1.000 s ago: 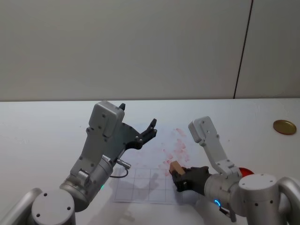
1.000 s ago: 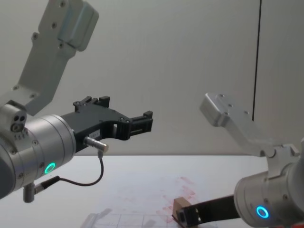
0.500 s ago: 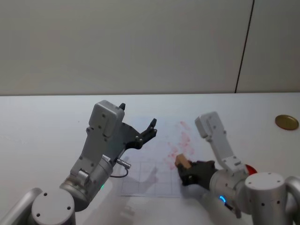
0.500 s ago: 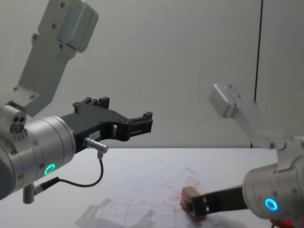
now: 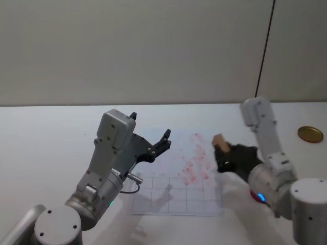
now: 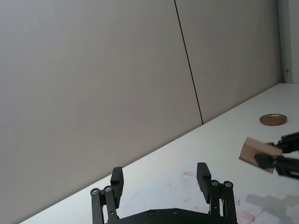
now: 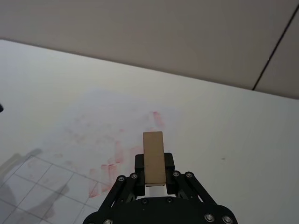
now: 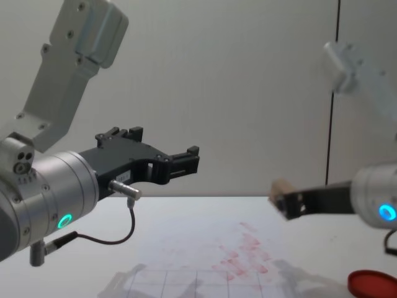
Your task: Use the one hand to pick up the stamp and affix it onto the A4 paper.
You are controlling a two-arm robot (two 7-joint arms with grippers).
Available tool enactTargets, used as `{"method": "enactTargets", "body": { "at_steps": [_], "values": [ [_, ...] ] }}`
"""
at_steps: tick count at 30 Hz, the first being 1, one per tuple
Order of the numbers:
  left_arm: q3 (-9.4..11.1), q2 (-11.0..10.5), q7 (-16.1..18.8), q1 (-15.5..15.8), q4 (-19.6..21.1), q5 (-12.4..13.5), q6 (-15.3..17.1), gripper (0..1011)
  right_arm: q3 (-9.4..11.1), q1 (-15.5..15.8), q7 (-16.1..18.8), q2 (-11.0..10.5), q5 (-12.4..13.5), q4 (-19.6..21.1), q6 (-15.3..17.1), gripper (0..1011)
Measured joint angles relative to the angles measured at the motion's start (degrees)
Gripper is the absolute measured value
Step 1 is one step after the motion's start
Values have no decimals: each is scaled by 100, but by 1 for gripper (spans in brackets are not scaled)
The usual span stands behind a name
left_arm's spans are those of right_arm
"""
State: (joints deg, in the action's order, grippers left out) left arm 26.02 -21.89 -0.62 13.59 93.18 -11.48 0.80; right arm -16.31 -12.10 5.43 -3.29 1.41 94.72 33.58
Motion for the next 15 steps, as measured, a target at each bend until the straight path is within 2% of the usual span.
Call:
{"method": "enactTargets", "body": {
  "at_steps": [7, 15],
  "values": [
    [0, 0, 0, 0, 0, 0, 0, 993, 167, 218, -340, -161, 114, 314, -131, 219],
    [0, 0, 0, 0, 0, 0, 0, 993, 322, 519, -613, -325, 277, 590, -86, 219]
  ]
}}
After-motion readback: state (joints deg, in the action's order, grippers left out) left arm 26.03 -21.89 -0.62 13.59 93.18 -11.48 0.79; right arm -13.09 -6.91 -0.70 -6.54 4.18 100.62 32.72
